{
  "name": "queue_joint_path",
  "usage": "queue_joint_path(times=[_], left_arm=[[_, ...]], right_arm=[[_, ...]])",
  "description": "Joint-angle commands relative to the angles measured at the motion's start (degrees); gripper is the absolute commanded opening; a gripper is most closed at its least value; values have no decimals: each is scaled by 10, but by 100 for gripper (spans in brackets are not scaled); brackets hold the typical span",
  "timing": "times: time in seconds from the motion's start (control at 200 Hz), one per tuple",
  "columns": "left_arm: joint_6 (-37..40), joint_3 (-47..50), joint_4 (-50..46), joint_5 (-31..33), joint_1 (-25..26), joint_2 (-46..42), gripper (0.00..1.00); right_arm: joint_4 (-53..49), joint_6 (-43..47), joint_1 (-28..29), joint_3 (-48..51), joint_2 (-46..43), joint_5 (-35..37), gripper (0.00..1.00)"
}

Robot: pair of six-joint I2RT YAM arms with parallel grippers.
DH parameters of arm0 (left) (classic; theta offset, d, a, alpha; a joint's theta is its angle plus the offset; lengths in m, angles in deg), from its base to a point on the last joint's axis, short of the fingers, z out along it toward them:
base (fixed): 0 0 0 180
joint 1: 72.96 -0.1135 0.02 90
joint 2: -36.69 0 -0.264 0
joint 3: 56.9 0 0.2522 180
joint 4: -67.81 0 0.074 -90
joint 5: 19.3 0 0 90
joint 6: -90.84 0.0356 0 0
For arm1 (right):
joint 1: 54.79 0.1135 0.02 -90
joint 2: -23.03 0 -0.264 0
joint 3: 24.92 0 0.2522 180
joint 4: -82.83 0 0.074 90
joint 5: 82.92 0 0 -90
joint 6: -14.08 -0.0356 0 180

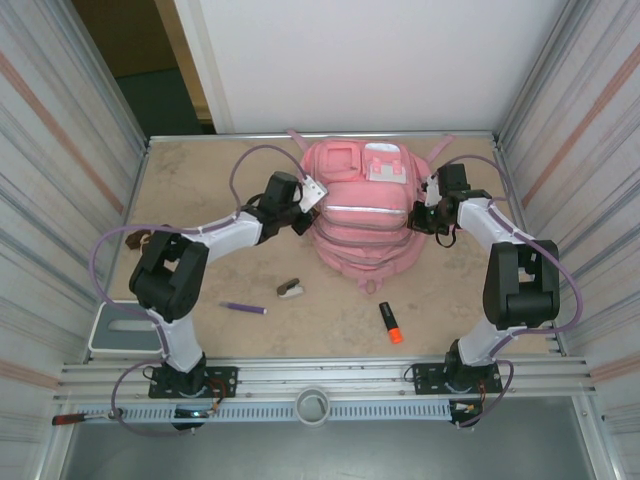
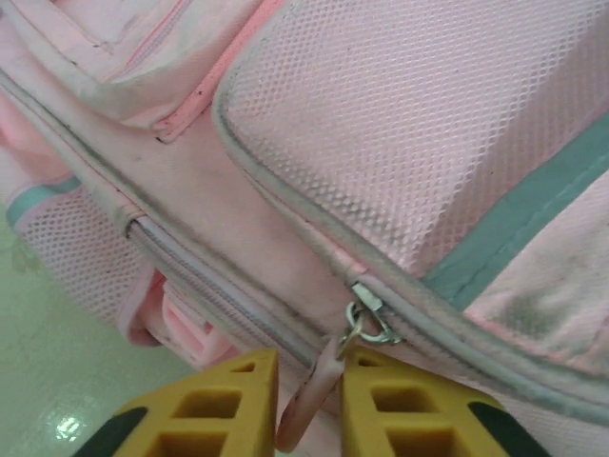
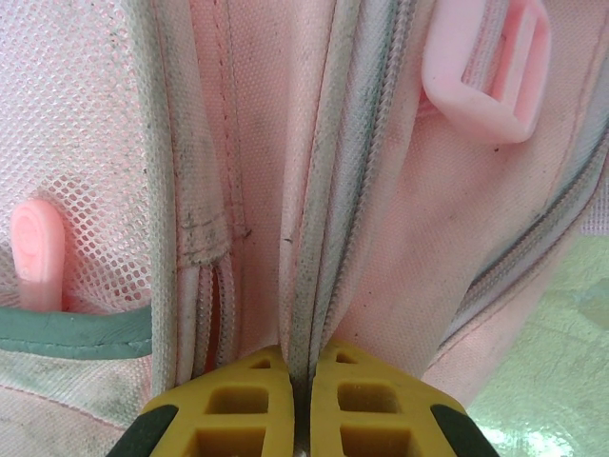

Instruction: Pack books, pencil case, and school supplies into a backpack

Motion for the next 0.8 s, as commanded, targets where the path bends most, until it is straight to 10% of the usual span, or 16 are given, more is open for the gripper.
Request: queue_joint_path(times=[0.0,0.18,0.501,0.797], left_arm=[[-3,8,13,23,-8,-27,32],[2,65,41,33,-6,-103,54],[89,82,44,12,63,-162,72],[183,-23,-30,-41,121,-60,78]], right_arm=[[5,10,-4,2,-8,25,0],[49,-13,-3,21,-51,-55,7],[41,-47,19,82,-202,75,62],[35,-51,65,148,-258,135,70]])
